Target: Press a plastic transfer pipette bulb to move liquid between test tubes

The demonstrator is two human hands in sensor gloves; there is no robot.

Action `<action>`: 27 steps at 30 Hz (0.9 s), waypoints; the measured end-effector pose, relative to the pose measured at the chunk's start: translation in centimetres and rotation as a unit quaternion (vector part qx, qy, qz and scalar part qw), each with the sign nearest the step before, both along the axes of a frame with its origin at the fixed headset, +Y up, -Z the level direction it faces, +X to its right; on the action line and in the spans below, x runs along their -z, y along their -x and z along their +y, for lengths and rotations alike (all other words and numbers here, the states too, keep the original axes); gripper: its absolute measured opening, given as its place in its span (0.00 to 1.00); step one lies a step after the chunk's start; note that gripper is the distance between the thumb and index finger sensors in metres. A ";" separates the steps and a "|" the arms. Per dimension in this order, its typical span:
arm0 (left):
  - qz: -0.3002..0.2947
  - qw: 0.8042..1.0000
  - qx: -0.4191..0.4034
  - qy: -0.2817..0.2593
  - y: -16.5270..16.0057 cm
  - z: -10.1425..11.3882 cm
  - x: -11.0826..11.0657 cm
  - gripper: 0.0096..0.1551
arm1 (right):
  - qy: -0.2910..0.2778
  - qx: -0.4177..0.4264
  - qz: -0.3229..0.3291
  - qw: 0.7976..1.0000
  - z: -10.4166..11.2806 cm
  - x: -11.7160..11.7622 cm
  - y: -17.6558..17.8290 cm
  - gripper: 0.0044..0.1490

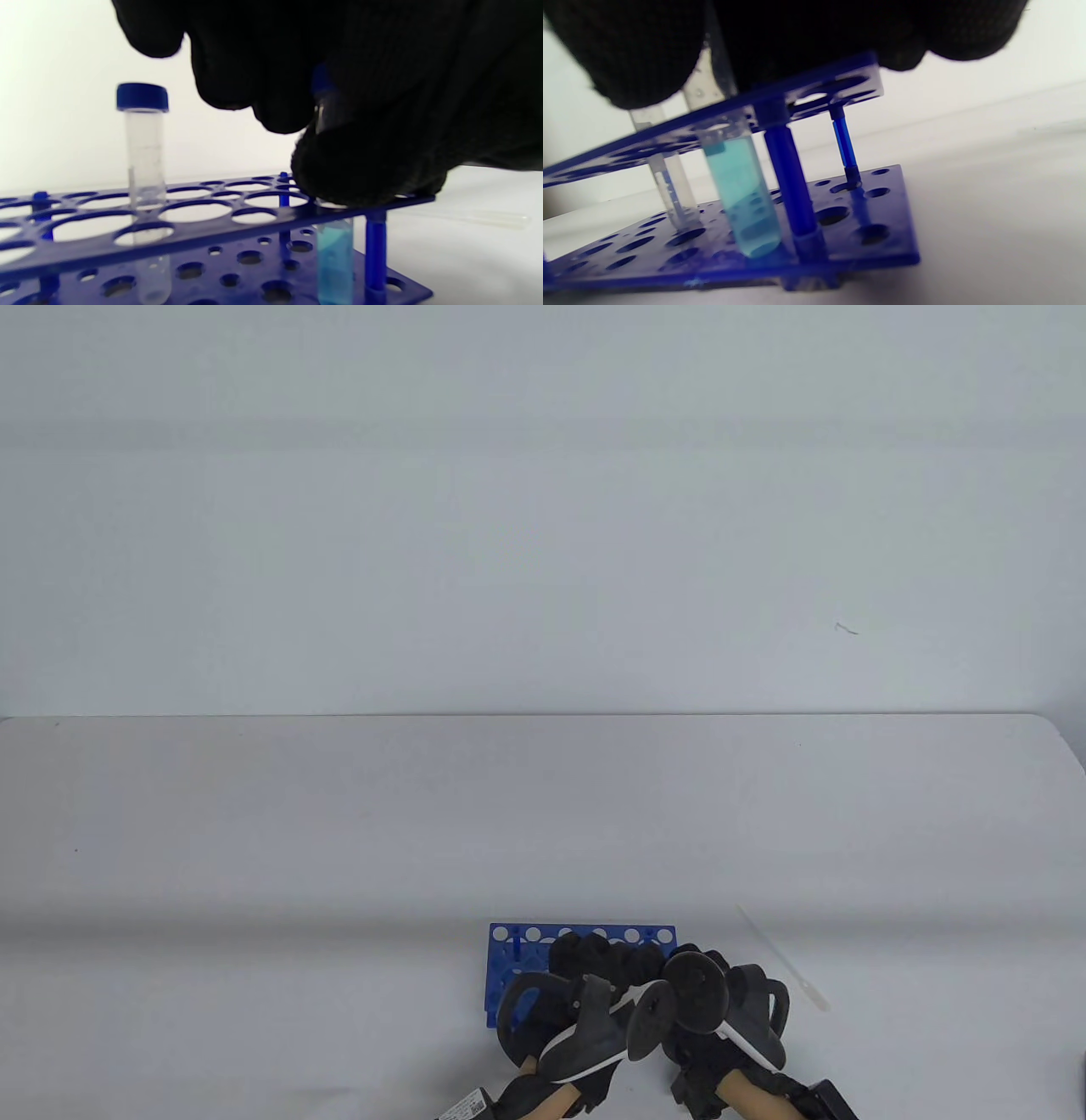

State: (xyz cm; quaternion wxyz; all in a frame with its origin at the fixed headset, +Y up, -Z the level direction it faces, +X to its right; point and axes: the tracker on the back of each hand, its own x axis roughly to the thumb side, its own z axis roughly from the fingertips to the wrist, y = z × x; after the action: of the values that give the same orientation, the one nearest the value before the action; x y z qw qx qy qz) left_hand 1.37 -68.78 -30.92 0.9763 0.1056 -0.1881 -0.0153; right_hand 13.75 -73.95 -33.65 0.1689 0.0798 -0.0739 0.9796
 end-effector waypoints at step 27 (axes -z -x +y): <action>0.198 0.946 -0.235 -0.103 15.2 7.3 -0.3 0.32 | 0.001 0.001 0.000 1.000 0.0 0.0 0.0 0.32</action>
State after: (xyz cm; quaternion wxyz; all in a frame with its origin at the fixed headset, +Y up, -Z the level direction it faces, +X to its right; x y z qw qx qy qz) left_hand -13.78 -61.49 -30.62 0.9537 0.2412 0.0421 0.1746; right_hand 13.78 -73.95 -33.62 0.1697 0.0792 -0.0726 0.9796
